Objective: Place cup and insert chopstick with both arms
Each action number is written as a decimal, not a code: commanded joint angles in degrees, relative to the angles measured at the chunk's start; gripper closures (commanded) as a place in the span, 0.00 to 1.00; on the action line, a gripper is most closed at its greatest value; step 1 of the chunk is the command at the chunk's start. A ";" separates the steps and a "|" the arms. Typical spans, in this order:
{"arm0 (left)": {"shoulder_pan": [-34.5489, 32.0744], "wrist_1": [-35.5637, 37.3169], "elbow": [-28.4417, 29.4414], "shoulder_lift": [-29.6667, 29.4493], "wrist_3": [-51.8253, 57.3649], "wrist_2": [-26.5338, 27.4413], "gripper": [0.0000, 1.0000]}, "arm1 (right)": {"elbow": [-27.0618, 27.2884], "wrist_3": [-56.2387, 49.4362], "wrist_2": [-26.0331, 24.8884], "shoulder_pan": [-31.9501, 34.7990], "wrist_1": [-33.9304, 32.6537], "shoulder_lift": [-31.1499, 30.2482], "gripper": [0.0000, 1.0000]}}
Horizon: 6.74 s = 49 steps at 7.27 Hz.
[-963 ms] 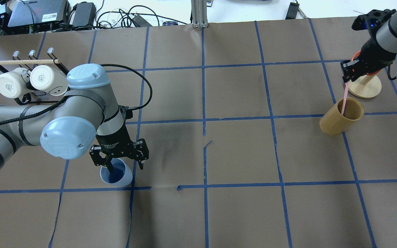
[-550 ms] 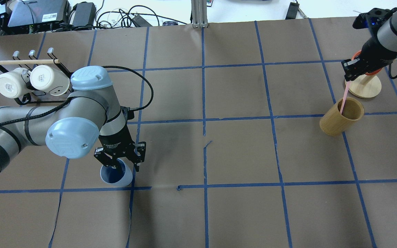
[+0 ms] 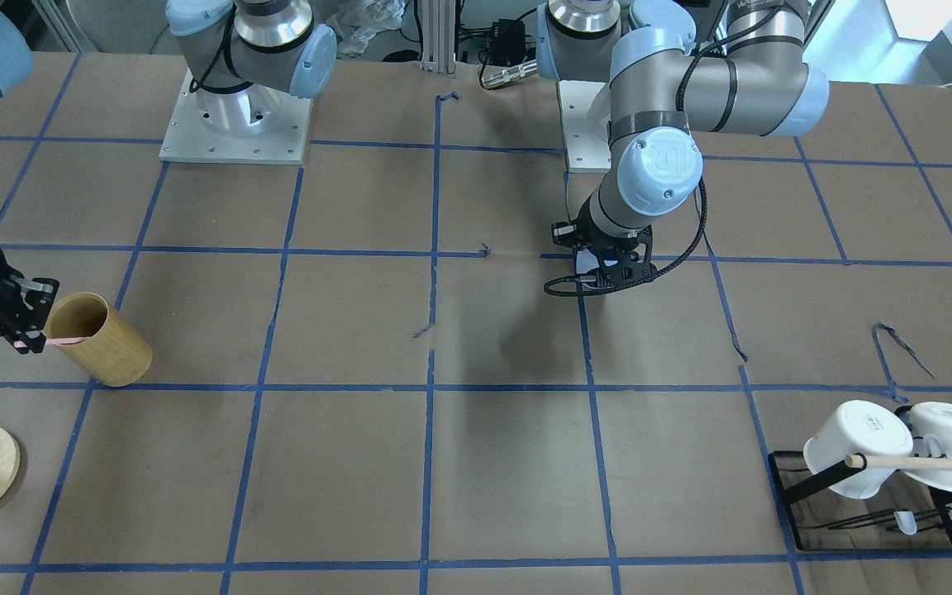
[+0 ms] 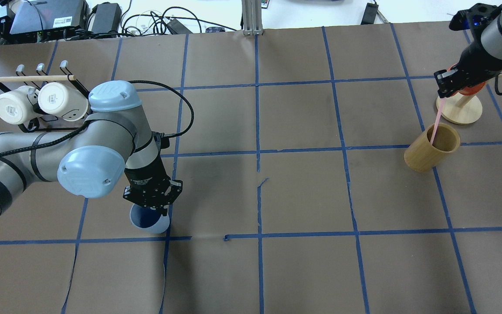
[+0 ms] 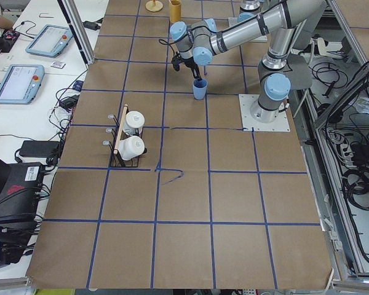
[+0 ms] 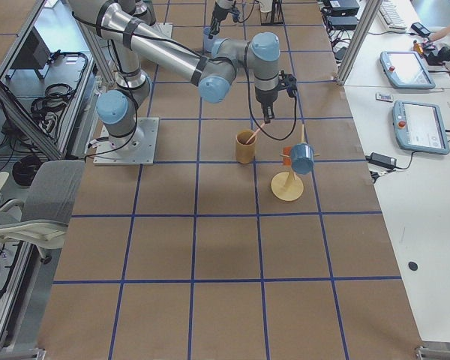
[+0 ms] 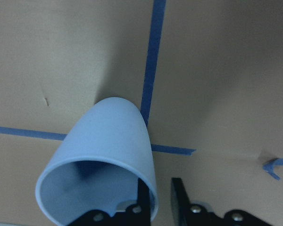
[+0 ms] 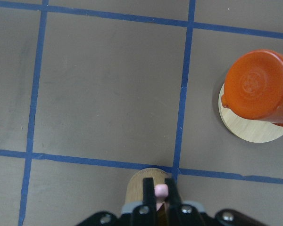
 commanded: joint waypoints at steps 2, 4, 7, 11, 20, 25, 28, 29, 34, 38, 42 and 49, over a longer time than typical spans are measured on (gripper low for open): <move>-0.50 -0.09 8.14 -2.14 -5.66 -2.41 1.00 | -6.93 0.17 -0.18 0.18 11.46 -2.24 0.93; -5.73 5.06 12.61 -6.17 -14.36 -6.20 1.00 | -13.34 0.09 0.34 0.27 17.90 -3.31 0.94; -14.62 5.45 26.05 -17.67 -31.23 -10.75 1.00 | -22.41 0.09 0.53 0.54 27.24 -3.92 0.97; -18.87 15.30 29.25 -23.87 -38.60 -12.19 1.00 | -22.34 4.72 2.10 2.99 25.25 -3.75 1.00; -15.89 3.32 36.54 -15.55 -15.89 -9.11 0.00 | -22.34 23.95 1.68 20.81 15.50 -4.45 1.00; -1.32 -19.61 27.81 4.93 10.70 2.78 0.11 | -14.37 37.85 1.58 30.76 -1.96 -3.05 1.00; 0.91 -14.07 25.04 7.69 10.29 3.99 0.10 | -10.91 43.40 1.41 35.50 -7.46 -1.03 1.00; 1.00 -13.89 24.86 7.69 10.37 3.73 0.09 | -10.82 45.24 1.41 36.21 -7.46 -0.33 1.00; 1.43 -7.38 23.99 7.16 10.29 -0.05 0.00 | -8.46 45.70 0.70 36.92 -8.33 2.32 0.98; 1.79 -7.38 23.63 7.51 10.37 -0.05 0.00 | -7.74 49.04 0.97 36.92 -9.74 2.23 0.16; 1.70 -7.73 23.46 7.69 10.64 -0.05 0.00 | -16.15 45.11 0.96 33.43 2.46 1.70 0.00; 1.61 -7.91 21.88 8.92 11.08 -0.05 0.00 | -18.65 34.02 -2.89 21.45 35.60 -1.98 0.00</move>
